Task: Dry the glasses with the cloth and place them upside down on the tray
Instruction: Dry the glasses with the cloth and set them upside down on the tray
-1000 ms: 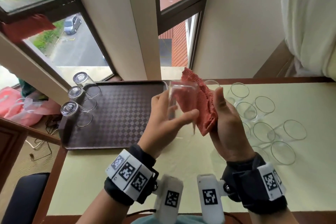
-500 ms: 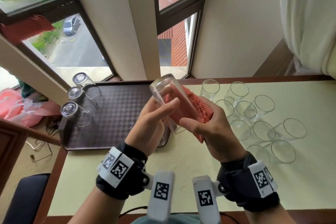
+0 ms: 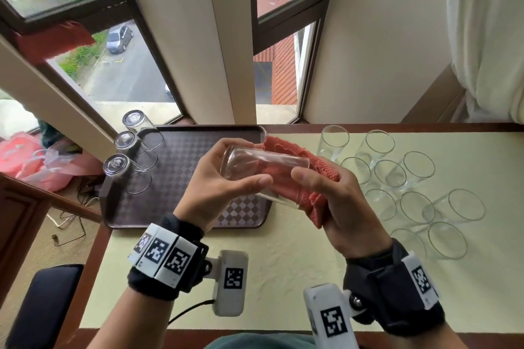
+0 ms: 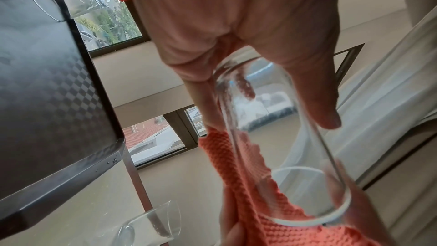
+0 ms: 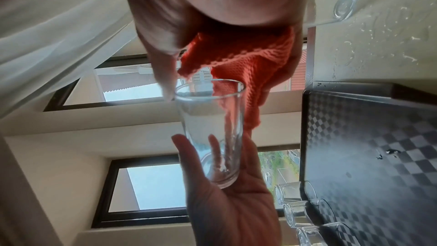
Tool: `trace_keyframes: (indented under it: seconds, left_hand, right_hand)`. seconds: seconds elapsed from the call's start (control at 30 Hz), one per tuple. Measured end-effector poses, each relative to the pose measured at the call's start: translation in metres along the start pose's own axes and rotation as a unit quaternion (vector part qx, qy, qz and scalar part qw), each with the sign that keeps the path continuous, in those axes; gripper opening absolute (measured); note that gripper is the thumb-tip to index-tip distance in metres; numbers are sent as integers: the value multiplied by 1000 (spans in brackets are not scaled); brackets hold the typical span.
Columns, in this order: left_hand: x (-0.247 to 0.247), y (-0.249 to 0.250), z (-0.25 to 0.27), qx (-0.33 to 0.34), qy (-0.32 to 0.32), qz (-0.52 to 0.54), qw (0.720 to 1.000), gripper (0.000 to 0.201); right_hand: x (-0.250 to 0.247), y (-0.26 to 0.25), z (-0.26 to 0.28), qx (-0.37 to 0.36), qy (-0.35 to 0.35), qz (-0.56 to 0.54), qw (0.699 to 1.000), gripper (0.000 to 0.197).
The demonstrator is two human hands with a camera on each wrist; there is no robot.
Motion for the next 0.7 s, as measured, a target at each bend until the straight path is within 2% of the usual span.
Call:
trace_keyframes:
  seconds: [0.07,0.17,0.23,0.33,0.4,0.47,0.53,0.6,0.7]
  left_hand:
    - [-3,0,2,6,32,-6,999,94]
    - [-13,2,6,15,98,4,995,96]
    - [-17,3,7,19,132,17,991,97]
    - [-12,7,6,21,148,42,988,96]
    - [-7,11,3,26,152,54,987,100]
    - [-5,13,3,35,166,64,983,110]
    - [-6,12,4,45,182,85,979,115]
    - [-8,10,6,46,187,100,976,116]
    - [-12,8,7,37,180,92,979,114]
  right_hand:
    - [-2,1,0,-1,48,-53,997,45]
    - [-14,1,3,-44,134,-94,986,21]
    - [-16,-5,7,-98,162,-38,981,26]
    - [5,-18,12,-207,118,91,967,45]
    - [22,-20,14,-278,91,201,935,58]
    - [28,-18,13,-314,89,267,907,65]
    - [30,-20,11,-314,84,289,901,70]
    - [30,-22,6,-288,60,301,907,70]
    - [27,-21,0,-226,-3,308,924,59]
Point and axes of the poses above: each hand's wrist, its own z-axis away from the middle knuckle, its own x-axis out of the palm, y = z × x, the point moved 6 cm from there along -z, towards the middle knuckle, and after that the axes turned 5 degrees about x, right-handed, at the moved point
